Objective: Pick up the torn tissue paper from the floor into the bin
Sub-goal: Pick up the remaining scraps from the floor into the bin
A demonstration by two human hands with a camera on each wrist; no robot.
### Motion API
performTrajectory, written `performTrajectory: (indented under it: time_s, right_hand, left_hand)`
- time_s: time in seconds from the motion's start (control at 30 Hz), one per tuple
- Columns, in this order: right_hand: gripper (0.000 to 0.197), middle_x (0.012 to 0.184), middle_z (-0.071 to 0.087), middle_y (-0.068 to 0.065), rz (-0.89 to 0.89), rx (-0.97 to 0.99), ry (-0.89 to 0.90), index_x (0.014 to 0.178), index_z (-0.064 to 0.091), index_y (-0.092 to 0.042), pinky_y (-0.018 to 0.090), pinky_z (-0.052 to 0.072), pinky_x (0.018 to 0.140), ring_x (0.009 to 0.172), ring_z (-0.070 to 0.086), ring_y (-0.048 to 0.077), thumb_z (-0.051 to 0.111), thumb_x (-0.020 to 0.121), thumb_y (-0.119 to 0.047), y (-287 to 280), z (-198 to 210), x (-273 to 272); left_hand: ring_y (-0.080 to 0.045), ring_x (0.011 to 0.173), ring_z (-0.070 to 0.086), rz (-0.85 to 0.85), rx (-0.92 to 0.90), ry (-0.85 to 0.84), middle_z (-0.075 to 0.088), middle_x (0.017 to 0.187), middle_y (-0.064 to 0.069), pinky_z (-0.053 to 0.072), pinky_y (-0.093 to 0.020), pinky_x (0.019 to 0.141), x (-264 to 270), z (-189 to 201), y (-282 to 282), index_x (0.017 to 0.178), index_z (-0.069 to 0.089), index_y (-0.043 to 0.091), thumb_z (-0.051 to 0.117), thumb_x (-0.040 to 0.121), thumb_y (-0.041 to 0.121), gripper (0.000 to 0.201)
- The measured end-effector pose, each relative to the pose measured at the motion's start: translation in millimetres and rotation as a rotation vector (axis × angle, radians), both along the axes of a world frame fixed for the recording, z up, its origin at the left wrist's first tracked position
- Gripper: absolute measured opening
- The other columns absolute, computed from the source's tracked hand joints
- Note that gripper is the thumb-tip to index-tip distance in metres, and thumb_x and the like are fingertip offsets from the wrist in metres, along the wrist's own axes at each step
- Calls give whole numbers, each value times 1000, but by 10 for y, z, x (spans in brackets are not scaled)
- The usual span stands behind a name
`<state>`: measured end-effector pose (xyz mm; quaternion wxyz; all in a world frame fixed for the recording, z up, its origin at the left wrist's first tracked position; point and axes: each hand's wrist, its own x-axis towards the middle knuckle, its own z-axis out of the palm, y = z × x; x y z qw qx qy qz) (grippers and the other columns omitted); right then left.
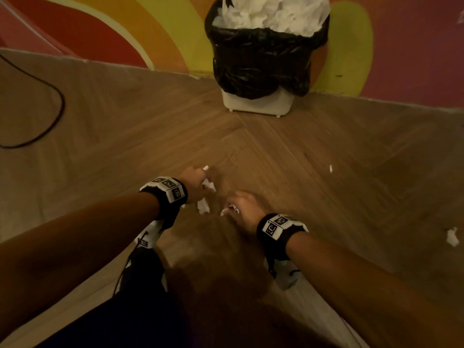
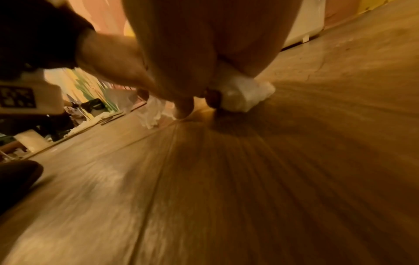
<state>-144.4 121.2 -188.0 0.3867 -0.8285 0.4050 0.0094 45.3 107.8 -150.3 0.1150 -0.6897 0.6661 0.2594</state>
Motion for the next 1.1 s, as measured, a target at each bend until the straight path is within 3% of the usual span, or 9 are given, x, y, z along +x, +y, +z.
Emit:
performTrajectory:
  time_s: [0.07,0.13,0.37,0.53,0.73,0.83,0.93,1.0,1.1]
  right_hand:
    - [23,111,60,14,-14,11,-72,104,61,-5,33,32,96,118,48,31,50,98,-24,-28,57,-70]
    - [19,101,58,6,-115,-8,-162,101,60,-9,29,33,83,99,50,22,49,98,-25,-80,181,-209]
    - [6,83,59,-10,-458,12,-192,87,54,-23,25,44,63,70,55,6,54,94,-24,-433,591,-1175]
    - [19,76,56,-2,-739,-82,-186,76,46,-24,31,44,64,69,52,15,60,90,-22,-560,726,-2086]
    - [20,85,66,3,-1037,-76,-153,82,62,-23,41,50,71,76,60,24,48,95,-18,-544,629,-3128]
    - [21,92,66,8,-1132,-91,-23,89,65,-14,40,48,78,86,60,30,45,94,-18,-487,577,-3482]
    - [23,83,66,10,-1199,-96,77,91,61,-14,32,49,66,75,62,28,46,94,-32,-391,546,-3714]
    - [31,80,66,8,-1244,-101,152,89,60,-16,25,41,53,67,60,22,47,92,-44,-335,497,-3859]
    - [36,85,59,5,-1258,-17,235,96,53,-16,27,42,57,75,60,25,52,88,-51,-226,390,-4025]
  left_hand:
    - [-29,108,56,-27,-15,-7,60,119,-8,45,-35,88,-27,-31,-27,119,58,20,68,83,41,43]
    - [-30,109,56,-27,-37,-7,61,118,-10,44,-35,89,-56,-39,-67,119,62,20,68,84,38,40]
    - [-31,112,58,-25,-7,134,63,123,-10,44,-33,91,-241,-60,-227,113,66,16,49,95,15,25]
    - [-22,100,59,23,-45,450,64,101,-2,42,-27,83,-952,105,-551,97,71,15,59,91,9,15]
    - [-26,113,57,13,-47,581,63,120,-10,43,-28,83,-2034,159,-1014,97,69,14,45,96,4,27]
    - [-29,99,62,141,-92,611,68,96,-8,46,-31,76,-2461,157,-1156,80,72,14,46,95,13,31]
    - [-33,88,62,219,-147,554,67,82,-14,48,-33,74,-2698,68,-1232,81,72,3,54,91,29,34]
    - [-32,105,59,184,-162,475,70,101,-15,48,-36,88,-2763,-41,-1262,86,74,5,59,91,32,31]
    - [-32,127,47,98,-132,360,60,131,-13,42,-39,105,-2761,-218,-1278,105,73,17,68,86,36,28]
